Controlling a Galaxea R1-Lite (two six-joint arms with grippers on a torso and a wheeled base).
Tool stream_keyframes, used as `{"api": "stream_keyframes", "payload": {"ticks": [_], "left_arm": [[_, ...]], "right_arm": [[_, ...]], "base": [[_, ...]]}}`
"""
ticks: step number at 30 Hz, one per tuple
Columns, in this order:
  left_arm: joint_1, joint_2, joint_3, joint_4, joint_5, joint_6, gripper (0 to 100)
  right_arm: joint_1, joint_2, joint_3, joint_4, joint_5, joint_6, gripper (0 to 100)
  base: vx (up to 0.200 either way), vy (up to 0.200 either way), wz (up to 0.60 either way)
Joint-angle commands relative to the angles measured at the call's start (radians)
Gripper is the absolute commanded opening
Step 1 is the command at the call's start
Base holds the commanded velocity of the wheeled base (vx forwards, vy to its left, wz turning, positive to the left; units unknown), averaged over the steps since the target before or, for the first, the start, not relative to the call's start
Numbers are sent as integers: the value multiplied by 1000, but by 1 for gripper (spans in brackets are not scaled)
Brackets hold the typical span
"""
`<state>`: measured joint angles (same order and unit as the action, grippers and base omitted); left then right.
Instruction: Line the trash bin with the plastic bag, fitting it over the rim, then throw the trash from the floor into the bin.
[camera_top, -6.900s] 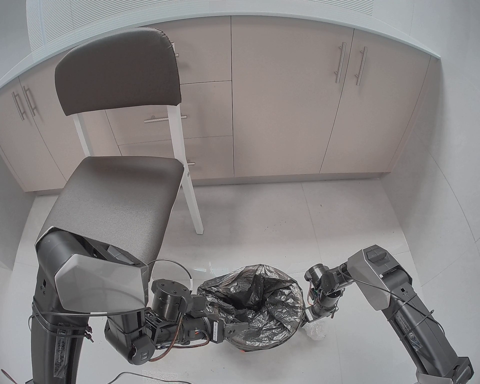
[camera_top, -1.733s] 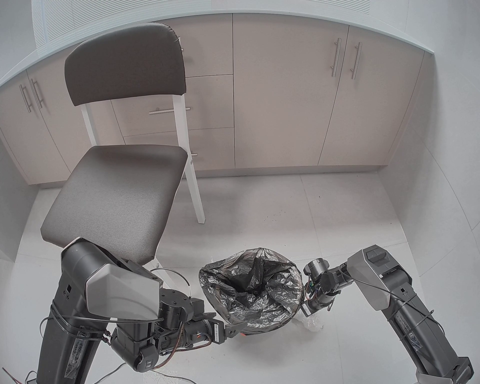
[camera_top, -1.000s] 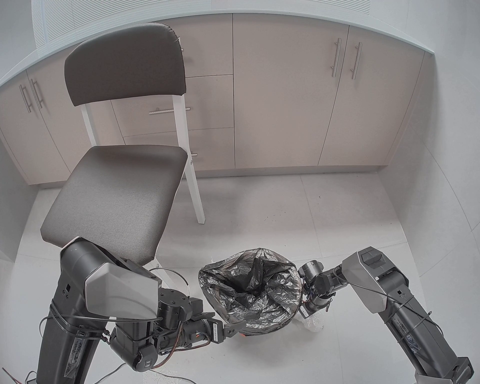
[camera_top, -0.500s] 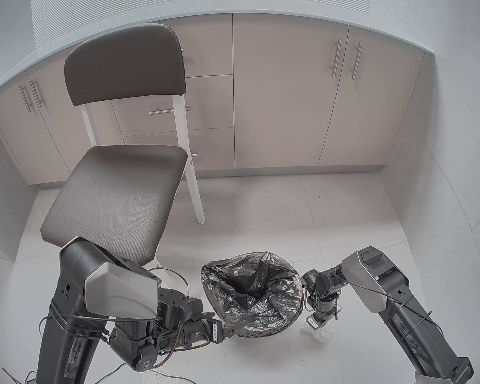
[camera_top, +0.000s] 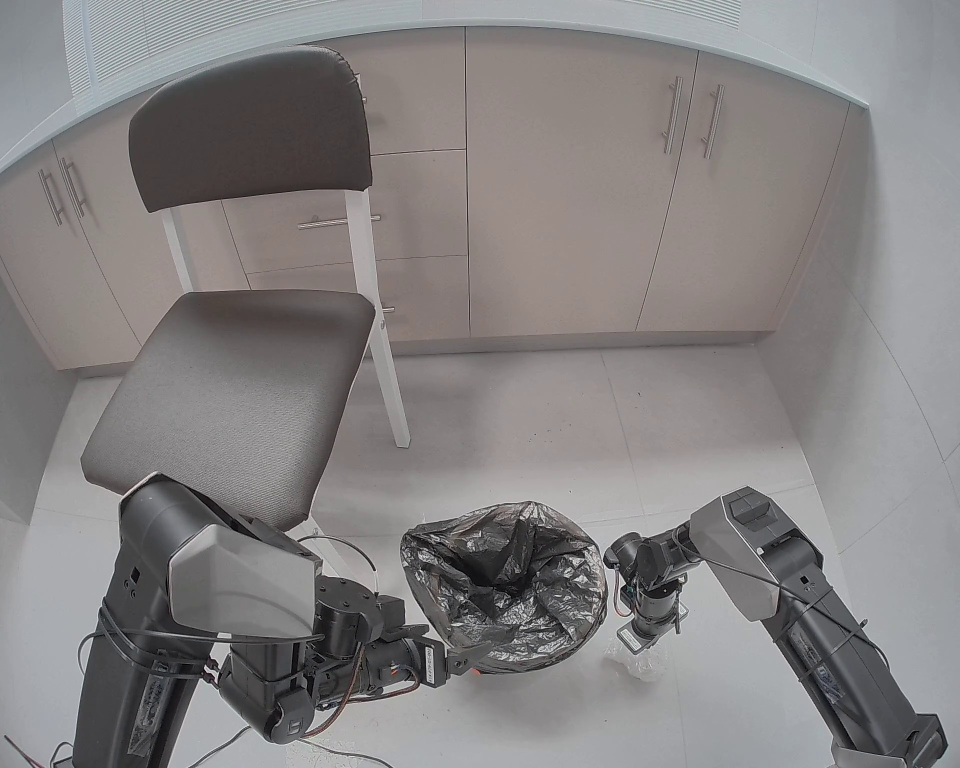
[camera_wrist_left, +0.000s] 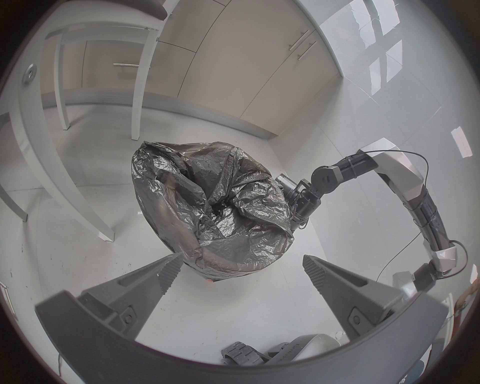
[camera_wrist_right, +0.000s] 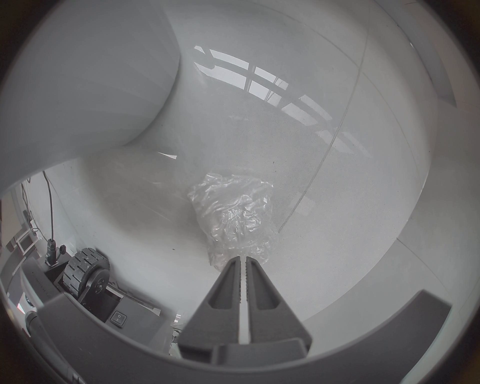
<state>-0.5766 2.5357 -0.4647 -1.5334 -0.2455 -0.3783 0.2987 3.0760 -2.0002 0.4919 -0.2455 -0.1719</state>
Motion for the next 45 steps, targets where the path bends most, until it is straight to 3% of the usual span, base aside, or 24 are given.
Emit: {"api": "stream_keyframes", "payload": {"ticks": [1,4,5,23,34,45], "left_arm": [[0,1,0,-1,0,-1,100],[0,1,0,-1,0,-1,100],[0,1,0,-1,0,-1,100],[0,1,0,-1,-1,2,100],[0,1,0,-1,-1,4,100],[0,0,0,-2,-1,-2,100]], "right_arm": [[-6,24,0,-1,0,-6,0],[-6,24,0,5,2,-9,0],[-6,24,0,5,2,-11,100],[3,24,0,-6,11,0,100],[5,24,0,-200,6,-3,100],[8,24,0,-233,11,-1,100]], "base": [[0,0,0],[0,0,0],[0,0,0],[0,0,0],[0,0,0],[0,0,0]]}}
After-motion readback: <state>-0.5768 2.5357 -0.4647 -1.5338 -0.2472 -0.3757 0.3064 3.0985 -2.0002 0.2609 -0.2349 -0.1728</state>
